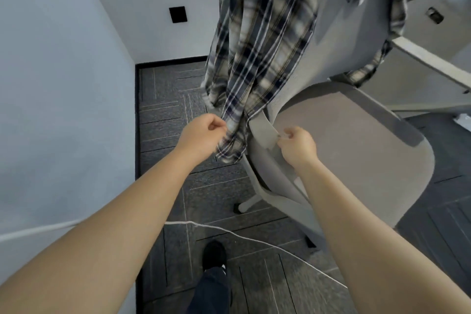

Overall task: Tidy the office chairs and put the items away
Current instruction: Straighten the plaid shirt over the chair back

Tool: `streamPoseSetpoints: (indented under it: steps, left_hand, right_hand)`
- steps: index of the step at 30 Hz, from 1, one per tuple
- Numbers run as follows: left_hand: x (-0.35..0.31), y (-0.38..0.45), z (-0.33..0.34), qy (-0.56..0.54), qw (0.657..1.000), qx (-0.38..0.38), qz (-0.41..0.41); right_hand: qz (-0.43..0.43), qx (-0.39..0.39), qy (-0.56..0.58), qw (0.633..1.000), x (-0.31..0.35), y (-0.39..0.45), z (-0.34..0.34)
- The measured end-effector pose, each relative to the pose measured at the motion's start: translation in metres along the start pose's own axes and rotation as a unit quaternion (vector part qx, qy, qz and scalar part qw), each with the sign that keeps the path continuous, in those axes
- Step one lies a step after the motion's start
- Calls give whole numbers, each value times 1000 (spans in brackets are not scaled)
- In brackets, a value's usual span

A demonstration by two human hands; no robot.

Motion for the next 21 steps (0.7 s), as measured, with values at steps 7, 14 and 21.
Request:
streamPoseSetpoints:
  steps: [7,14,21]
  left_hand:
    - [-42,-85,-50,-32,997,-65,35]
    - [-120,-120,-108,-65,990,-104,76]
    - [-178,-109,-152,-70,980,-125,137]
  right_hand:
    - [-99,-45,105,989,55,-82,-83]
    - [-168,-77,148,971,131,-135,-165]
    - [-176,-84,150,969,186,-132,-189]
Point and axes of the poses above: each hand's wrist, its own y-axis towards the middle knuckle, its own z-axis out of the palm, x = y × z, the point moved 9 cm from there along y, towards the middle knuckle, and after that the axes turned 10 degrees about -x, right-handed, at the moved point
